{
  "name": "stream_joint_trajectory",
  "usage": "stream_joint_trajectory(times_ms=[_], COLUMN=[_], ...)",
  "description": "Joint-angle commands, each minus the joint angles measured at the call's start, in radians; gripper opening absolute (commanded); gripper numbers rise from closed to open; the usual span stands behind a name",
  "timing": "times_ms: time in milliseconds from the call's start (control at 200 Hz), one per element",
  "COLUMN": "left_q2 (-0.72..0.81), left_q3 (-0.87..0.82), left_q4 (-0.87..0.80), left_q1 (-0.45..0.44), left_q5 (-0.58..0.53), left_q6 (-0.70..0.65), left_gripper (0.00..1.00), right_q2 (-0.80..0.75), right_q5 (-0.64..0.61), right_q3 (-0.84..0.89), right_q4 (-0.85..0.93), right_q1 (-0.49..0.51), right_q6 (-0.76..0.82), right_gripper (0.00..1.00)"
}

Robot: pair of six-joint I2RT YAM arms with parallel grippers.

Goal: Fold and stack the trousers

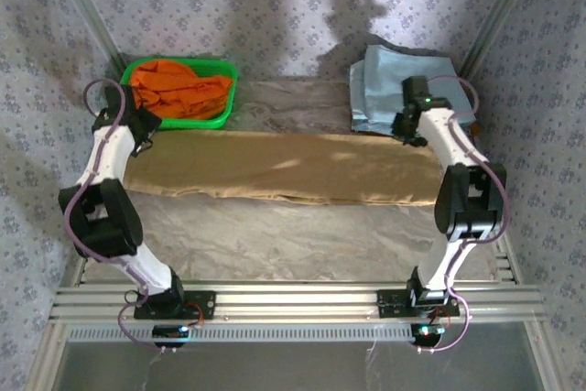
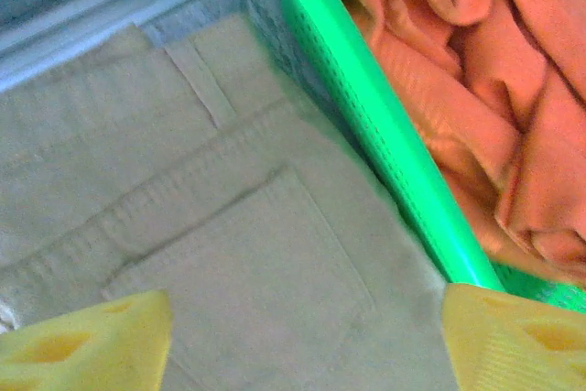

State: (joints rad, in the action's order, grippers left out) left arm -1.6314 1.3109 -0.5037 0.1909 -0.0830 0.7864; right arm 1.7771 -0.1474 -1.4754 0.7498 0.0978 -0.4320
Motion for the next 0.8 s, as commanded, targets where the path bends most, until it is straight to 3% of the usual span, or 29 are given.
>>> stream_joint_trajectory(times_ms=[0, 85, 150, 255, 320, 540, 795], left_q2=[0.001, -0.024, -0.041, -0.039, -0.020, 0.086, 0.436], left_q3=[-0.113, -0.180, -0.231, -0.321, -0.380, -0.535, -0.817], left_q4=[0.044, 0.085, 0.124, 0.162, 0.177, 0.131, 0.055], left_q1=[-0.044, -0.069, -0.071, -0.072, -0.073, -0.079, -0.084], left_q5=[0.063, 0.078, 0.095, 0.086, 0.074, 0.054, 0.055], left_q6=[0.008, 0.014, 0.032, 0.056, 0.067, 0.105, 0.151], left_gripper=[0.62, 0.36, 0.20, 0.05, 0.00, 0.00, 0.00], right_q2=[0.006, 0.042, 0.085, 0.126, 0.122, 0.004, -0.176], right_q5=[0.119, 0.216, 0.271, 0.293, 0.306, 0.307, 0.337], right_q3=[0.081, 0.117, 0.130, 0.181, 0.244, 0.470, 0.635], right_q4=[-0.073, -0.132, -0.144, -0.185, -0.208, -0.207, -0.187], right_q1=[0.129, 0.226, 0.283, 0.337, 0.345, 0.296, 0.217], right_q6=[-0.049, -0.083, -0.087, -0.108, -0.123, -0.120, -0.122], right_gripper=[0.14, 0.00, 0.00, 0.00, 0.00, 0.00, 0.00])
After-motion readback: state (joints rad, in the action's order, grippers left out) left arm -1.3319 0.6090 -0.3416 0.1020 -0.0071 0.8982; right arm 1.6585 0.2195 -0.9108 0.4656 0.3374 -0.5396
